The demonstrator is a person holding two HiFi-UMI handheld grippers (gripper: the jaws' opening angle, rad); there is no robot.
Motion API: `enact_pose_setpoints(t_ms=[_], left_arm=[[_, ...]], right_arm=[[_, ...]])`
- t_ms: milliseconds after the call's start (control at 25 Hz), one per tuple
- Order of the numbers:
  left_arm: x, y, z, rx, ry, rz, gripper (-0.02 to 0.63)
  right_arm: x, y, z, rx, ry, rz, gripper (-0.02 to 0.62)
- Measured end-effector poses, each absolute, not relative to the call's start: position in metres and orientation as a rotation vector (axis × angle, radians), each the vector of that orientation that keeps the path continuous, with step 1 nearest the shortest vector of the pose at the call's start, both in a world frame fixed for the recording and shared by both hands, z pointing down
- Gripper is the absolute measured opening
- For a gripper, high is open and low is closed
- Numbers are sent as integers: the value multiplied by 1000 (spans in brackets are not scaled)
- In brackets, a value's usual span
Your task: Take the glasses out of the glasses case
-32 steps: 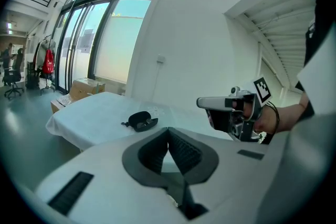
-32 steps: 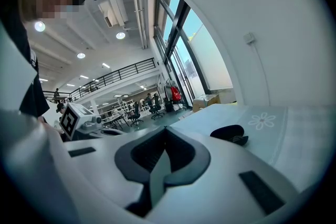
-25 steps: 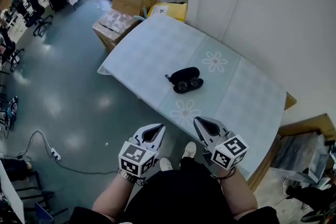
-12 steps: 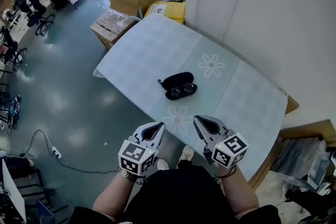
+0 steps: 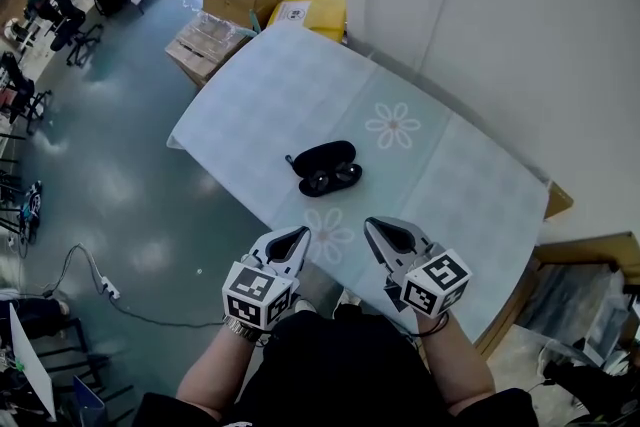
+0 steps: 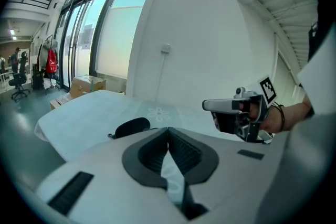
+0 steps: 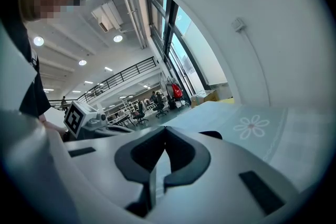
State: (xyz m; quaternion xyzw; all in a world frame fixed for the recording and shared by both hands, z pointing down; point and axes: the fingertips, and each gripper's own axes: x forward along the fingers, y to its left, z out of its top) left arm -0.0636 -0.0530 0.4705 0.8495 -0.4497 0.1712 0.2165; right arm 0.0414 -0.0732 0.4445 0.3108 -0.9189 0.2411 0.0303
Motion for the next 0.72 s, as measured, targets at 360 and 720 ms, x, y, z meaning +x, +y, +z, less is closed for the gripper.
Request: enact_pose_setpoints(t_ms=[360,720], left_arm=[[-53,-75,478,2339,-1248,508,29],[-51,-100,489,2366,-1209,572,29]], right_arm=[[52,-86,445,960,-2842,764,23],[62,-93,451,1043,-2829,793,23]])
